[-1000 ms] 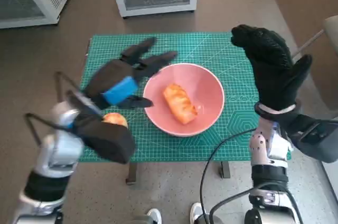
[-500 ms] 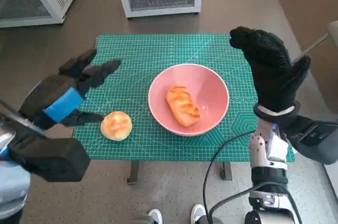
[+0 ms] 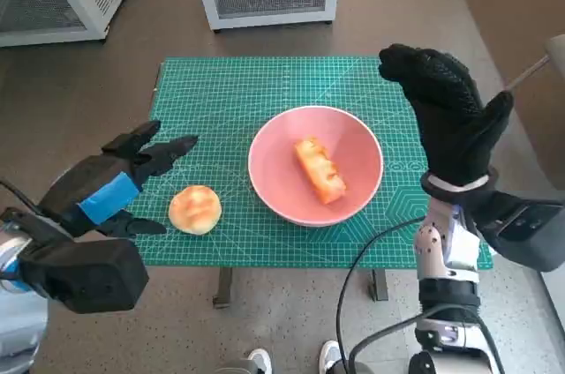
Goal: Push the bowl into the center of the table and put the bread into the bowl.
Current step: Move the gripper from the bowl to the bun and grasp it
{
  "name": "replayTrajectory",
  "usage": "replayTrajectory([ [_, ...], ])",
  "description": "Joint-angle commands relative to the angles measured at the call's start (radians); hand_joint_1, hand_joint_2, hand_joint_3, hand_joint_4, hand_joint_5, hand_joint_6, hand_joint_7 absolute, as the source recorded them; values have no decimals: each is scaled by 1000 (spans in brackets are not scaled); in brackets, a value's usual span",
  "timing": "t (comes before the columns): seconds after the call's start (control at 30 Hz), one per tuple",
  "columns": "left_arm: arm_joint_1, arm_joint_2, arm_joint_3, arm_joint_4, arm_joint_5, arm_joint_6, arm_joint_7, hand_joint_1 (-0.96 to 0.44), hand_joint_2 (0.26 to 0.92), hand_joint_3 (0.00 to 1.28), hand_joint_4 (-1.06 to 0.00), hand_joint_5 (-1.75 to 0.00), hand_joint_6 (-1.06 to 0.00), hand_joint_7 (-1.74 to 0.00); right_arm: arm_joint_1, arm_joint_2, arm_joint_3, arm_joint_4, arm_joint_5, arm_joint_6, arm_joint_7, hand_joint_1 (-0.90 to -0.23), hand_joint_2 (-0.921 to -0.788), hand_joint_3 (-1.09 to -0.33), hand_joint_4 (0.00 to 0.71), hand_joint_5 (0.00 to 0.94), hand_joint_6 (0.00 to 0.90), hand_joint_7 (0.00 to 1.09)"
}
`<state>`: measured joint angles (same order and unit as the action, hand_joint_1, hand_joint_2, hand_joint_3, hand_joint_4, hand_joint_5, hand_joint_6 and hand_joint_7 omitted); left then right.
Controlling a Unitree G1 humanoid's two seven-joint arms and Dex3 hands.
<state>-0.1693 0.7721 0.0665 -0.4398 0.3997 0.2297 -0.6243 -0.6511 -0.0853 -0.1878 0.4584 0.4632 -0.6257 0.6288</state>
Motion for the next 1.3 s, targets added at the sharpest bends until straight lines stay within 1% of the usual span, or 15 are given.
replayTrajectory([
  [0.03,5,-4,-64,36,20,28,-21,13,704,4,0,1,-188,-2,14,2,3,16,-9,12,5,-571,-921,-567,288,0,13,588],
  [0.1,-7,-8,-93,57,33,31,-20,40,709,6,1,1,-179,-1,12,0,3,19,-8,13,8,-569,-921,-572,288,1,12,588],
  [0.23,-35,-19,-154,112,74,33,-6,45,713,7,1,0,-170,0,9,-4,0,26,-4,15,16,-568,-921,-576,288,1,7,585],
  [0.57,-121,-91,-269,313,151,31,55,-49,720,7,-5,-1,-167,-1,10,-7,-4,21,6,29,26,-574,-921,-581,287,0,0,587],
  [0.83,-171,-140,-338,456,211,23,113,-74,724,7,-3,0,-172,-2,12,-10,-12,18,17,42,34,-584,-921,-580,286,0,5,593],
  [1.03,-191,-161,-365,514,240,35,132,-57,728,8,-20,-6,-183,-6,16,-10,-15,5,21,52,34,-587,-921,-578,287,1,6,594],
  [1.3,-218,-185,-393,585,272,56,156,61,763,23,-87,-20,-215,-15,19,-9,-19,-3,18,54,31,-587,-921,-579,287,0,5,594],
])
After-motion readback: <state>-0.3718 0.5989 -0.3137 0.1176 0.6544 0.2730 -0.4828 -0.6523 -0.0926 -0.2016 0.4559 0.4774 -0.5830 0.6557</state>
